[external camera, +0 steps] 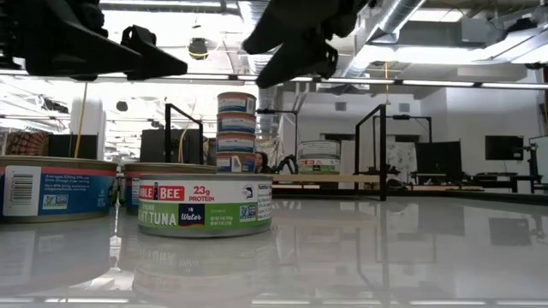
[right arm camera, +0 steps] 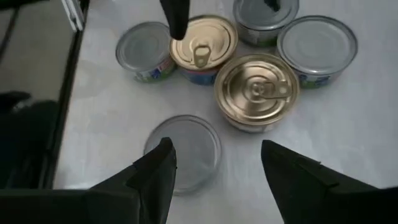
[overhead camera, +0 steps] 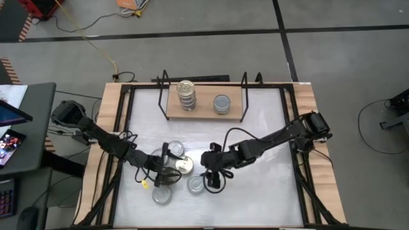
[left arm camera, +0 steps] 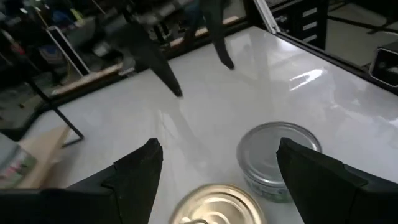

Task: Stack canned seafood by type on shelf
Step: Stack the green tuna can on top of the other green tuna can on the shelf

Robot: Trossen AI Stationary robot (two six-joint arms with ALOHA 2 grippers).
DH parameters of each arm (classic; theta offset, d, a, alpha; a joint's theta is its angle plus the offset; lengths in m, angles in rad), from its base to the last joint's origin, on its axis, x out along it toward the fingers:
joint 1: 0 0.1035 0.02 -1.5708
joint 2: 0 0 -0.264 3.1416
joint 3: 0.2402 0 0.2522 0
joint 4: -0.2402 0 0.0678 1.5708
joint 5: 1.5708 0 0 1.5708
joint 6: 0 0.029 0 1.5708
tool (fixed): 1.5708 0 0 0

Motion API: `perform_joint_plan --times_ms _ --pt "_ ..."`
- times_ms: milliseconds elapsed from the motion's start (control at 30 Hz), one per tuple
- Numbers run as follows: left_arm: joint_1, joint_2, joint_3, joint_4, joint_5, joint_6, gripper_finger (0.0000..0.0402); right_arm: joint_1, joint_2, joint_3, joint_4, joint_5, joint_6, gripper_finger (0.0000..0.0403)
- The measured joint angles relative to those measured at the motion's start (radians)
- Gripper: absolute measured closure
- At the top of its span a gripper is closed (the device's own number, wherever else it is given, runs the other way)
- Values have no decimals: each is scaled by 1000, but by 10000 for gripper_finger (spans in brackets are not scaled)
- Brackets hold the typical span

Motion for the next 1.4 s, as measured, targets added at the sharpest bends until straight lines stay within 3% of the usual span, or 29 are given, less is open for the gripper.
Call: perform_joint_plan --times_ms 267,567,667,767,1000,1233,1400 --pt "1 0 0 27 -77 110 100 21 108 -50 199 12 29 150" --pt "3 0 0 44 -149 181 100 54 227 -4 212 18 -41 174" --pt "10 0 0 52 -146 187 100 54 243 15 108 56 -36 179" --pt "21 0 0 55 -134 186 100 51 227 27 -84 169 1 186" --pt "34 0 0 56 -106 177 100 23 121 24 -492 342 121 204" --pt "34 0 0 55 -88 169 100 18 -28 24 -606 393 207 211" --pt "34 0 0 55 -87 149 100 -9 -101 -26 -617 289 384 212"
